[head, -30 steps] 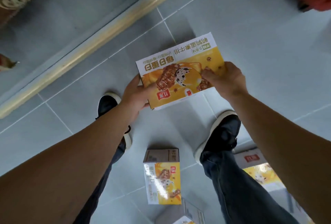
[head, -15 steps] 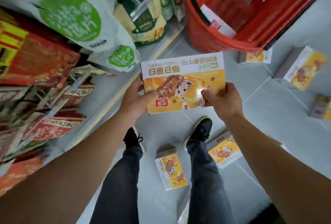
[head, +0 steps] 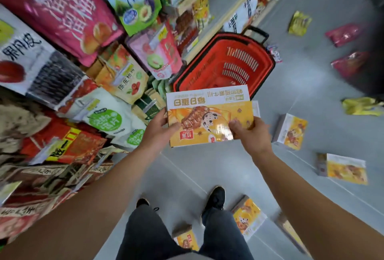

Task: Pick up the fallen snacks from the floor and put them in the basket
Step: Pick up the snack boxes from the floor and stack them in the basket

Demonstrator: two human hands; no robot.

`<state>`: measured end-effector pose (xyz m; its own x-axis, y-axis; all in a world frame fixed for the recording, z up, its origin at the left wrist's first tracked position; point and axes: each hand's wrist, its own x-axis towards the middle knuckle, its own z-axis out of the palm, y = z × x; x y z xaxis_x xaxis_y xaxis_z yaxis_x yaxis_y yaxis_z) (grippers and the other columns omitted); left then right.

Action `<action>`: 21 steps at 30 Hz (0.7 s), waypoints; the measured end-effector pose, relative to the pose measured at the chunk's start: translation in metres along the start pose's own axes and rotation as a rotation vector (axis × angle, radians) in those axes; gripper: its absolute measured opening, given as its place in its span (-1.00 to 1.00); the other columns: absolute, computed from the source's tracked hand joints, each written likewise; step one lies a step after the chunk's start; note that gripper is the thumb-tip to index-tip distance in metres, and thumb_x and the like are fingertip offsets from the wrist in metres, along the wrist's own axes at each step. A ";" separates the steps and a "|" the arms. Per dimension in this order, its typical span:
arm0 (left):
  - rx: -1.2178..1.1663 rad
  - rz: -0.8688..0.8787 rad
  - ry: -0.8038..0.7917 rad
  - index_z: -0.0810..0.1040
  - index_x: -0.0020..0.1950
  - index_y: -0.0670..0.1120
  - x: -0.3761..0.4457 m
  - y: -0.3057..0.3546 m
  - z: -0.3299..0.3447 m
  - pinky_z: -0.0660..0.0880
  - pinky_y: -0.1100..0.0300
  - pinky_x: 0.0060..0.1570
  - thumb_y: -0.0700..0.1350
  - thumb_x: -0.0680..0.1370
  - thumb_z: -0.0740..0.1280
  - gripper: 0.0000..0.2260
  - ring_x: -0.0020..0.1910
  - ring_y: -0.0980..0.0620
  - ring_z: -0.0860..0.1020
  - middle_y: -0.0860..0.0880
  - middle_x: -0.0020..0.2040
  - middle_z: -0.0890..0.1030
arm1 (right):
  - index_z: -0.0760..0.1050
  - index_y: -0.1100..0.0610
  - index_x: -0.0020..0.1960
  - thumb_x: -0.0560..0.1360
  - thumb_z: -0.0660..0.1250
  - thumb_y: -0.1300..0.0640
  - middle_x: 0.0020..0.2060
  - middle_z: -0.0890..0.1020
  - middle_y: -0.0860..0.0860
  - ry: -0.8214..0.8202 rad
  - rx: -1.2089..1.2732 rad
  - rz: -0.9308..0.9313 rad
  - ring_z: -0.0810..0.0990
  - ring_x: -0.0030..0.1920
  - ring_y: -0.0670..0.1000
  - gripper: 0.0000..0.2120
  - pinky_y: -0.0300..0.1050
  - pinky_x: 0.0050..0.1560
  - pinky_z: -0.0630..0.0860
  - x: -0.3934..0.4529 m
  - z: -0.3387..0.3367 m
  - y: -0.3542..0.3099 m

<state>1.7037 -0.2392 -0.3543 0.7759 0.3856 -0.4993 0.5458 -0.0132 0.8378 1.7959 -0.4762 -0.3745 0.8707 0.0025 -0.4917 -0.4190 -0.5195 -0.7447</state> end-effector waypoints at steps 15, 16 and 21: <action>-0.228 0.007 -0.169 0.55 0.14 0.33 0.085 0.144 0.030 0.55 -0.20 0.13 -0.09 0.56 0.36 -0.70 0.12 0.04 0.62 0.11 0.09 0.69 | 0.54 0.04 0.02 0.41 0.50 -0.14 -0.12 0.61 -0.02 0.110 0.415 0.116 0.55 -0.11 0.01 -0.67 -0.07 -0.18 0.46 0.076 -0.068 -0.117; -0.221 0.014 -0.159 0.56 0.11 0.33 0.098 0.151 0.029 0.55 -0.21 0.13 -0.07 0.56 0.37 -0.73 0.10 0.04 0.63 0.10 0.07 0.69 | 0.54 0.04 0.04 0.42 0.50 -0.14 -0.11 0.60 -0.02 0.121 0.438 0.124 0.56 -0.08 0.03 -0.67 -0.03 -0.13 0.51 0.082 -0.066 -0.122; -0.119 0.066 -0.177 0.57 0.13 0.27 0.161 0.179 0.015 0.55 -0.10 0.18 0.07 0.50 0.43 -0.78 0.05 0.14 0.65 0.15 0.07 0.68 | 0.53 0.02 0.01 0.46 0.45 -0.13 -0.05 0.59 0.02 0.183 0.505 0.193 0.56 -0.06 0.03 -0.73 0.05 0.01 0.53 0.108 -0.043 -0.145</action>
<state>1.9306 -0.1938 -0.2883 0.8578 0.2195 -0.4648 0.4590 0.0800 0.8848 1.9616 -0.4371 -0.2997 0.7776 -0.2234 -0.5878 -0.6070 -0.0226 -0.7944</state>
